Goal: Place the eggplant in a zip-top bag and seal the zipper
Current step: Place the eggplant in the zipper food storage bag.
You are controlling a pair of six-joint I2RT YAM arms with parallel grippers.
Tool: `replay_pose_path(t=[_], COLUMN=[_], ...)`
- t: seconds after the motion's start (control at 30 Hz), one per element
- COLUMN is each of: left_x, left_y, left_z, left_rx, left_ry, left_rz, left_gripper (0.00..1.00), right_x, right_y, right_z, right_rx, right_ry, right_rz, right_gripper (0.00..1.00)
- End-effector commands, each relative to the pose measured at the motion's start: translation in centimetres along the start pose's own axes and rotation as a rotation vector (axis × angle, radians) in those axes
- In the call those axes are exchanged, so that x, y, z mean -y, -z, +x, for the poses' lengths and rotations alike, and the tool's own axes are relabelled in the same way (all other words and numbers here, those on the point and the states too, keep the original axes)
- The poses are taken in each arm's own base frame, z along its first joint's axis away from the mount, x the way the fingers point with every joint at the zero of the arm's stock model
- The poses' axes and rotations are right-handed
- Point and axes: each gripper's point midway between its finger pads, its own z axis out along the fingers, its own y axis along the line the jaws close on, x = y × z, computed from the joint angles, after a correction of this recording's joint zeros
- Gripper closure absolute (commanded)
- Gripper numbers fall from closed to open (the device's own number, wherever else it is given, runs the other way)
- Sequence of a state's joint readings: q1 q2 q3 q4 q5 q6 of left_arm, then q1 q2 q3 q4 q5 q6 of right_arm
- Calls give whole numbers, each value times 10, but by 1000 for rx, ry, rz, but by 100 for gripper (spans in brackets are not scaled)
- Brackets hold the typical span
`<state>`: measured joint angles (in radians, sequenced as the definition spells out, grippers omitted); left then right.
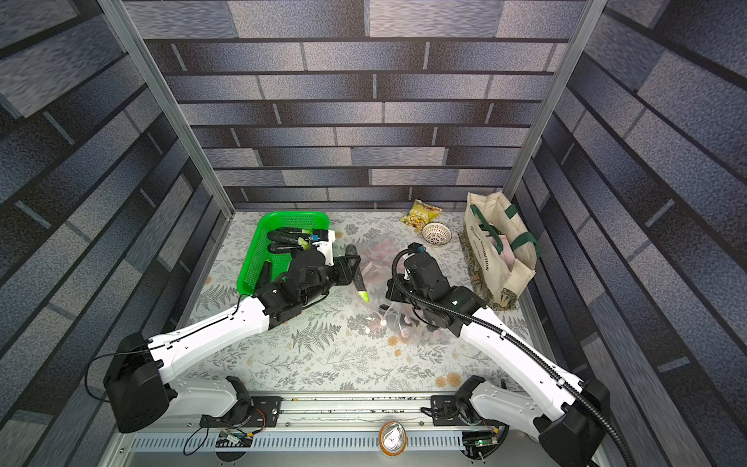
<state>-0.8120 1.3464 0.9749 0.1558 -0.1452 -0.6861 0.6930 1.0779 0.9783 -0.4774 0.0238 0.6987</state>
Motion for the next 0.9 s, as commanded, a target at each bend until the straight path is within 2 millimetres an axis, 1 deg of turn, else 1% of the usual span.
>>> replay_pose_path(t=[0.0, 0.13, 0.27, 0.4, 0.5, 0.57, 0.67, 0.7, 0.77, 0.8, 0.87], left_x=[18, 25, 30, 31, 26, 16, -6, -21, -57, -80, -117], left_y=[-2, -11, -17, -16, -10, -4, 6, 9, 17, 22, 31], left_z=[-22, -3, 11, 17, 15, 10, -4, -11, -16, -20, -26], left_rx=[145, 118, 83, 47, 48, 48, 33, 12, -68, -108, -181], left_ry=[29, 24, 20, 9, 9, 17, 26, 31, 40, 62, 103], left_rz=[35, 33, 32, 14, -8, -45, -142, -199, -329, -393, -474], left_gripper=[63, 59, 54, 40, 38, 37, 34, 33, 33, 33, 33], right_x=[-5, -5, -6, 0, 3, 3, 5, 6, 7, 8, 9], right_y=[4, 5, 5, 9, 11, 12, 11, 10, 9, 9, 8], right_z=[-4, -8, -10, -13, -14, -14, -13, -12, -10, -9, -9], right_rx=[22, 36, 44, 61, 66, 66, 62, 59, 53, 51, 47], right_ry=[-40, -52, -61, -56, -41, -35, -31, -30, -24, -22, -16], right_rz=[-38, -36, -35, 1, 20, 23, 28, 31, 35, 36, 42], right_gripper=[100, 100, 100, 100, 100, 100, 100, 100, 100, 100, 100])
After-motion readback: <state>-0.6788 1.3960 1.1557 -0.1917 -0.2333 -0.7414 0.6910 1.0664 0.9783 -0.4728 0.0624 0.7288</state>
